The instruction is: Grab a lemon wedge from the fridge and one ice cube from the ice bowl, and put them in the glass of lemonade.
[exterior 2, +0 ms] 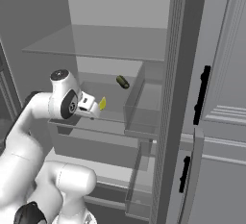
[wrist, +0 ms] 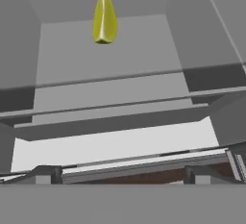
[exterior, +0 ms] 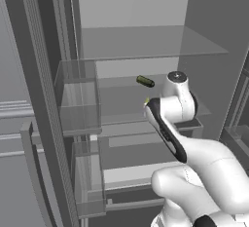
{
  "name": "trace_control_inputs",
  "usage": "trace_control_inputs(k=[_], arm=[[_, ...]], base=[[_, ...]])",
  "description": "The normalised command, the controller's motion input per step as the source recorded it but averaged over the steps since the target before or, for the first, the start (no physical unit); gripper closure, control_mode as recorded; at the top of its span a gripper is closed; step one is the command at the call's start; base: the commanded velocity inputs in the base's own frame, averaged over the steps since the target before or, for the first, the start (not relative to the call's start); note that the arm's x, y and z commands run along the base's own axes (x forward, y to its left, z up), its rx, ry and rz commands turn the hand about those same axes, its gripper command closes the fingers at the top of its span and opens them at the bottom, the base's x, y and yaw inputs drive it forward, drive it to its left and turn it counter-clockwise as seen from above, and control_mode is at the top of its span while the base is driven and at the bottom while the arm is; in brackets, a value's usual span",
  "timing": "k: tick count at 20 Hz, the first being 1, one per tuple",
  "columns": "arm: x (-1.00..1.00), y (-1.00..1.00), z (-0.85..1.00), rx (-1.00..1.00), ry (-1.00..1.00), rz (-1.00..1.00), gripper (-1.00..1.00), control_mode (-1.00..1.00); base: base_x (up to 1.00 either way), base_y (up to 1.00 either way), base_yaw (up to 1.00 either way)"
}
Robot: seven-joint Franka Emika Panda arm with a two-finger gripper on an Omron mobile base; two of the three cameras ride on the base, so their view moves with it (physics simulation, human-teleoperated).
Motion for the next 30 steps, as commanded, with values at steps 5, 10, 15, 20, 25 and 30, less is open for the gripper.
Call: trace_control_inputs(k=[5, 10, 15, 20, 25, 30], arm=[[0.67, 0.00, 0.00, 0.00, 0.08, 0.01, -1.00, -1.00], [0.27, 0.00, 0.00, 0.00, 0.05, 0.00, -1.00, -1.00], [0.12, -0.02, -0.19, 0.00, 0.02, 0.00, -1.00, -1.00], [0.38, -0.03, -0.23, 0.00, 0.00, 0.00, -1.00, -1.00], [0.36, 0.00, 0.00, 0.00, 0.00, 0.00, -1.00, -1.00], [0.11, -0.02, 0.00, 0.00, 0.00, 0.00, -1.00, -1.00]], base=[[0.00, 0.00, 0.00], [0.00, 0.00, 0.00], [0.00, 0.00, 0.00], [0.00, 0.00, 0.00], [0.00, 0.00, 0.00], [0.00, 0.00, 0.00]])
